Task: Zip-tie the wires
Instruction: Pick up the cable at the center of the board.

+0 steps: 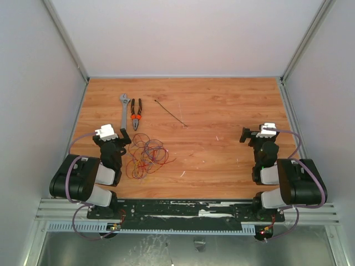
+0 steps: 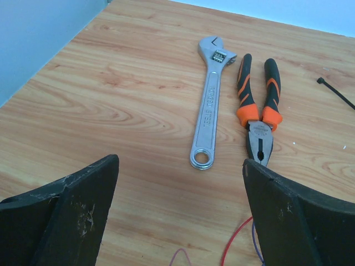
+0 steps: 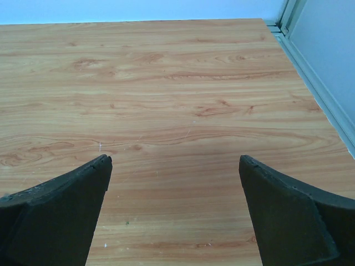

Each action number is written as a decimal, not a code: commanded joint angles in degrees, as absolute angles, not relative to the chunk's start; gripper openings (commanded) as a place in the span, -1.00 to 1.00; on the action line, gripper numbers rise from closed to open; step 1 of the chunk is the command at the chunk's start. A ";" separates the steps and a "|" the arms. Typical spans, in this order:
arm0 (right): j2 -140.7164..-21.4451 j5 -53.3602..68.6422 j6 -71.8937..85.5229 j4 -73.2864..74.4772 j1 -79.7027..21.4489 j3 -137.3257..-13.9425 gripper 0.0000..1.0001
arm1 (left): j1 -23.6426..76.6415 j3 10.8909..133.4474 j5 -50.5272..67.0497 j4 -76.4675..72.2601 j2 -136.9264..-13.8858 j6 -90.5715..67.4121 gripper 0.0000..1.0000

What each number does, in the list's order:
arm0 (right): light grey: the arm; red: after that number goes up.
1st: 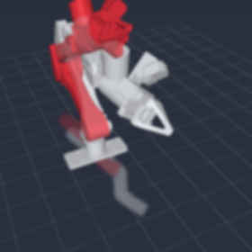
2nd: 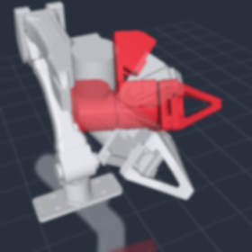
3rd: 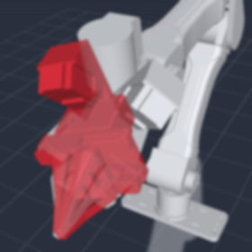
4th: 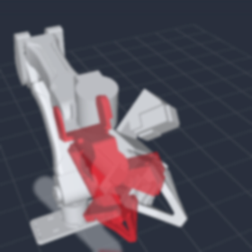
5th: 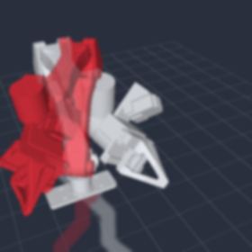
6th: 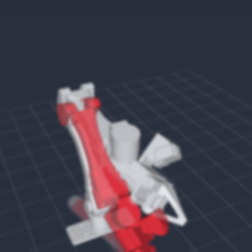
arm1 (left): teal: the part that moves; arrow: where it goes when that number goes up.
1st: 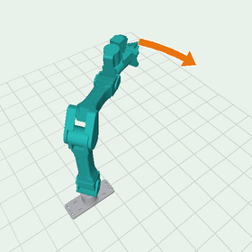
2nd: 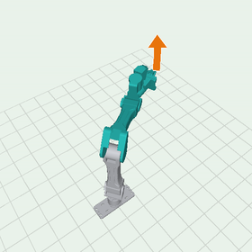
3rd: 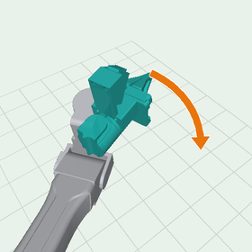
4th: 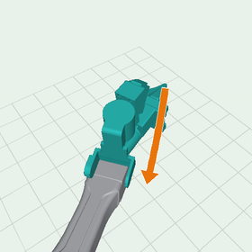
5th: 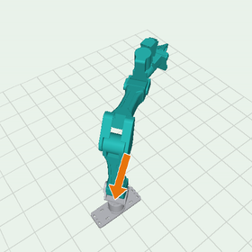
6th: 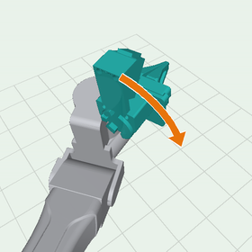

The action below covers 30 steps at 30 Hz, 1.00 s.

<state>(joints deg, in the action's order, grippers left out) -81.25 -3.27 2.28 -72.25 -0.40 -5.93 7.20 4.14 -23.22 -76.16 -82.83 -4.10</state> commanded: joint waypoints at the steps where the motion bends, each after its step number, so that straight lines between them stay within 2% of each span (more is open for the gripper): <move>1: -81.30 -4.04 1.23 -73.92 -0.75 -6.77 0.98 | 6.68 4.75 -23.03 -77.10 -82.71 -4.00 0.97; 15: -80.75 -3.76 1.32 -74.77 -0.79 -6.26 0.98 | 6.52 4.99 -22.71 -76.83 -82.80 -4.17 0.97; 17: -75.90 1.07 -0.39 -68.21 -0.87 -7.00 0.98 | 6.50 4.73 -22.50 -76.93 -82.56 -4.13 0.97; 20: -68.34 2.17 2.99 -47.33 -1.01 -14.77 0.98 | 6.72 4.23 -21.23 -76.12 -79.44 -3.04 0.97; 24: -62.57 9.01 6.19 -39.15 -3.76 -19.42 0.98 | 6.84 6.96 -24.06 -61.07 -68.40 -4.48 0.97; 26: -61.22 9.31 6.03 -34.11 -7.55 -22.05 0.98 | 6.96 10.11 -26.40 -52.72 -62.74 -9.87 0.97; 30: -59.51 11.03 7.75 -28.21 -15.73 -25.44 0.98 | 7.00 15.58 -23.20 -43.17 -57.19 -20.17 0.97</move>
<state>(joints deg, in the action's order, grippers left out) -60.93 6.96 4.99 -39.13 -9.13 -22.87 7.20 10.13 -23.86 -56.12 -61.17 -9.91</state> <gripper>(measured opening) 0.992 0.983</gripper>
